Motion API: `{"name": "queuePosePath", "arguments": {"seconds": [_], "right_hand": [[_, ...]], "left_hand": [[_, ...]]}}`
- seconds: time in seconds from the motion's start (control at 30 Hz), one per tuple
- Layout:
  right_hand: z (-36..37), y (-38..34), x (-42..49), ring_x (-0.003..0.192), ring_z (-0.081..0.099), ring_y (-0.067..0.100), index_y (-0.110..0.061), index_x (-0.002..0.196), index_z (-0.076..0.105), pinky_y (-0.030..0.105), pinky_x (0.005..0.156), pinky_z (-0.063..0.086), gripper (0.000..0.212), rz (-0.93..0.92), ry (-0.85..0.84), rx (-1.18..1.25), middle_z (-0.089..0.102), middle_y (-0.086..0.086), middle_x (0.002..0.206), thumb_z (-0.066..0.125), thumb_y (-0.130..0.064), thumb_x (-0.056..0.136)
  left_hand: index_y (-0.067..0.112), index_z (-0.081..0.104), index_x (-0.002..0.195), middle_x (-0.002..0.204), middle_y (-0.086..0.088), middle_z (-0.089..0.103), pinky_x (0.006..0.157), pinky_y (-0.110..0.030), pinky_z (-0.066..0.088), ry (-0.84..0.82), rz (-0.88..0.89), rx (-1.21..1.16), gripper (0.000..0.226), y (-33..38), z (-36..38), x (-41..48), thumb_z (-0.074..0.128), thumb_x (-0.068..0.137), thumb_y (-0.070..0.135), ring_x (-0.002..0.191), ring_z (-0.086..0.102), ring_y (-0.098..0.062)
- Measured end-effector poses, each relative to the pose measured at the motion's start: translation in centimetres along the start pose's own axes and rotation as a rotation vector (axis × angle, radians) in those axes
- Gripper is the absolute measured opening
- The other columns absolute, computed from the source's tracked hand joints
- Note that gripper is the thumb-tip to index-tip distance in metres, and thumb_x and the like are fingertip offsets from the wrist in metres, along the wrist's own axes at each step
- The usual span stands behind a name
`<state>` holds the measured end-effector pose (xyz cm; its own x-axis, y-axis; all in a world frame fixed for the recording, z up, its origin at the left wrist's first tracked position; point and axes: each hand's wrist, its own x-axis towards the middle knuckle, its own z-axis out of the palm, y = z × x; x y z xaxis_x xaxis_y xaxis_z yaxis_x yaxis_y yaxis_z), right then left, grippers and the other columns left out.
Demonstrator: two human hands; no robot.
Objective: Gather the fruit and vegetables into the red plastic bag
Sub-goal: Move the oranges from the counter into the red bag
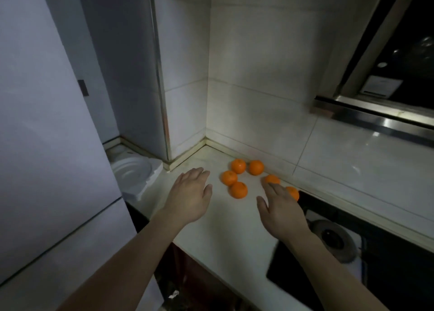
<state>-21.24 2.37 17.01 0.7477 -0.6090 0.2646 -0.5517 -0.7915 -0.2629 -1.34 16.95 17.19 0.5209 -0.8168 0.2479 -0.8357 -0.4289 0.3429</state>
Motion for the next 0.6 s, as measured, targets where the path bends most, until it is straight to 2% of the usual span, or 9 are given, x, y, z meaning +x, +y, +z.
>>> {"name": "queuePosePath", "arguments": {"seconds": [0.2,0.37,0.6], "right_hand": [[3.1,0.9,3.8,0.128,0.042,0.029,-0.008,0.141,0.041,0.042,0.104,0.039,0.062,0.095,-0.074,-0.036,0.047,0.012,0.141,0.030,-0.046,0.094],[6.4,3.1,7.6,0.137,0.031,0.028,-0.009,0.143,0.037,0.040,0.111,0.028,0.055,0.151,-0.142,-0.043,0.039,0.011,0.148,0.037,-0.042,0.099],[11.6,7.1,15.2,0.139,0.029,0.024,-0.013,0.147,0.031,0.037,0.112,0.026,0.058,0.201,-0.274,-0.014,0.035,0.007,0.151,0.032,-0.047,0.099]], "left_hand": [[0.022,0.027,0.151,0.158,0.000,0.025,0.120,-0.039,0.014,-0.101,0.020,-0.045,0.052,-2.2,2.5,4.9,0.032,0.102,0.039,0.145,0.018,-0.016],[0.019,0.030,0.150,0.158,-0.003,0.026,0.120,-0.041,0.014,-0.169,0.064,0.007,0.052,-3.4,6.2,9.7,0.032,0.101,0.038,0.145,0.019,-0.020],[0.020,0.029,0.150,0.158,-0.002,0.025,0.120,-0.039,0.013,-0.267,0.026,0.004,0.053,-5.3,12.4,17.9,0.033,0.101,0.039,0.146,0.018,-0.020]]}}
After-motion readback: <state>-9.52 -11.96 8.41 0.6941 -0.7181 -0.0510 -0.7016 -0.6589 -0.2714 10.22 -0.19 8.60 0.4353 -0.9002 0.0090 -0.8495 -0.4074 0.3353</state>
